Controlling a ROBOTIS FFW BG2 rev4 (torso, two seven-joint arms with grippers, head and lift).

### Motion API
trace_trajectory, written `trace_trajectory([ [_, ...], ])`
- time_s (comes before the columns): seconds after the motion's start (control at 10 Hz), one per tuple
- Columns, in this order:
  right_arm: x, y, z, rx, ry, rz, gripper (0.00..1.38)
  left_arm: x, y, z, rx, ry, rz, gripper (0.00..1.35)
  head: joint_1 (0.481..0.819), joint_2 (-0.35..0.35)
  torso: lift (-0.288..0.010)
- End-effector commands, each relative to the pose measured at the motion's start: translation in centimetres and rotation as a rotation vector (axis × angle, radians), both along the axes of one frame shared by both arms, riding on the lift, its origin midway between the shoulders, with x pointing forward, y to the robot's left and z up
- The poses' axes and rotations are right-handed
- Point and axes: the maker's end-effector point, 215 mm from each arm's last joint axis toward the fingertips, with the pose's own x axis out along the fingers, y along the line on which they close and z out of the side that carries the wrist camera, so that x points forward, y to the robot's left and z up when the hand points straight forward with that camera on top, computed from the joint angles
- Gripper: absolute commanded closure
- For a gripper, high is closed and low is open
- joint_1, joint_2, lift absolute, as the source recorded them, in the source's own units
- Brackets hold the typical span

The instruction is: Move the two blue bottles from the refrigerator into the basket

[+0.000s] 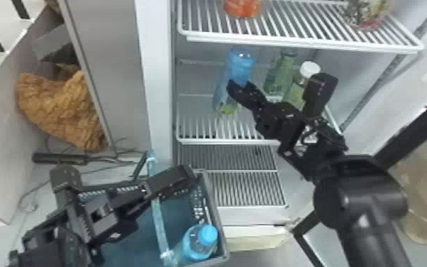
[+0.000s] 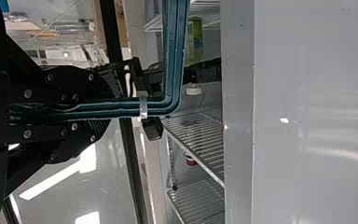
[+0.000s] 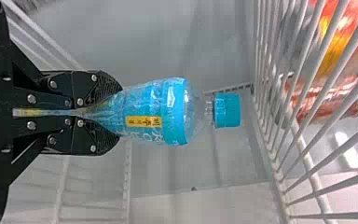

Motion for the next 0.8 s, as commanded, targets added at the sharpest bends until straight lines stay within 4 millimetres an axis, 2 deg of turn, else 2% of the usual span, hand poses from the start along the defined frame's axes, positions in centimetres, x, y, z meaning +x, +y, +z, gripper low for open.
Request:
trace_trajectory([
  [0.0,-2.6,0.7,0.8,0.028,-0.005,0.024,1.28,-0.1,0.0,-0.1,0.000,0.003,0.000,1.20,0.695,-0.133,-0.220],
  [0.3,-7.5,2.0,1.2,0.043,0.023,0.073,1.28,-0.1,0.0,-0.1,-0.002,0.004,0.002,1.20,0.695,-0.123,-0.220],
  [0.6,-12.4,4.3,2.2,0.089,0.067,0.143,1.28,-0.1,0.1,-0.2,-0.002,0.006,0.004,1.20,0.695,-0.110,-0.220],
  [0.7,-13.7,5.0,1.7,0.098,0.097,0.166,1.28,-0.1,0.1,-0.1,-0.004,0.006,0.005,1.20,0.695,-0.099,-0.220],
])
